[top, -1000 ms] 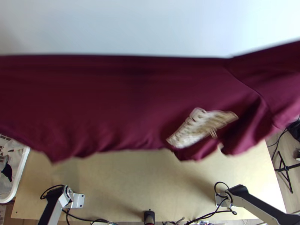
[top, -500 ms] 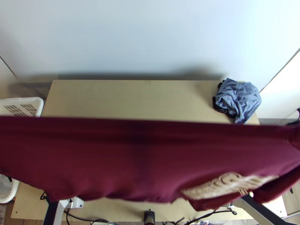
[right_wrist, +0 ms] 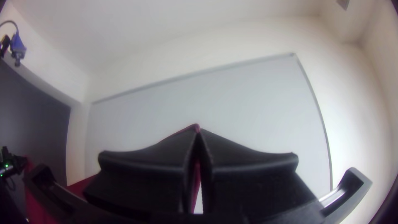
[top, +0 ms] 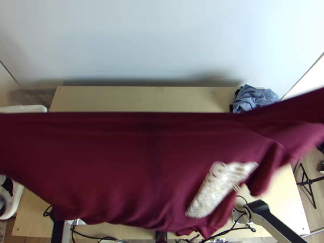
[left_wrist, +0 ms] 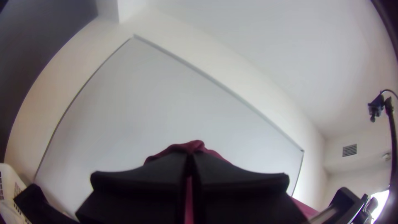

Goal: Fold the t-shirt

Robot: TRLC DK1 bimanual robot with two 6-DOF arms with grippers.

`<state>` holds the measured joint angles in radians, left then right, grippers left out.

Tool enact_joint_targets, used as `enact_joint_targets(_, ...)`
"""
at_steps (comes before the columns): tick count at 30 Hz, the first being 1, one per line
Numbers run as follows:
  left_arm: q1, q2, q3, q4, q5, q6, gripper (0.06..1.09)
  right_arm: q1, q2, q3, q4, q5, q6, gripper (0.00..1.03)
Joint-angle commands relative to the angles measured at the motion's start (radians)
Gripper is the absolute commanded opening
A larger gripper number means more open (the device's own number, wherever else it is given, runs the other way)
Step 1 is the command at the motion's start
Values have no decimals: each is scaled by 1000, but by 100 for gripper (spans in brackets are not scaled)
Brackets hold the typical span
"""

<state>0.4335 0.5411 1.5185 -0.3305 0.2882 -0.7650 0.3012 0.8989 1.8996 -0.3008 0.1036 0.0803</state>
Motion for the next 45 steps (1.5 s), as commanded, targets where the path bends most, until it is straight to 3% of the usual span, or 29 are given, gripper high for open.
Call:
enact_joint_targets(1,13,-47,-311,133,14,50,9,12,-52,-405,193,-2,-4,3)
enact_joint_targets(6,10,-102,-538,308,81,93,9,12,-17,-613,313,-12,9,3)
enact_joint_targets(11,5,-41,-698,424,74,113,9,18,46,-801,476,-12,15,3)
enact_joint_targets(14,-36,26,-801,544,34,151,9,10,112,-879,568,-12,16,3)
enact_joint_targets(18,-190,145,-883,668,-95,254,9,-10,213,-935,637,-12,41,3)
enact_joint_targets(22,-211,309,-906,777,-113,256,9,-22,331,-964,715,-10,36,3)
enact_joint_targets(31,-265,755,-837,1033,-218,259,9,-83,644,-889,821,-10,32,3)
enact_joint_targets(45,-292,1229,-443,1036,-304,256,9,-136,1042,-544,835,-8,26,3)
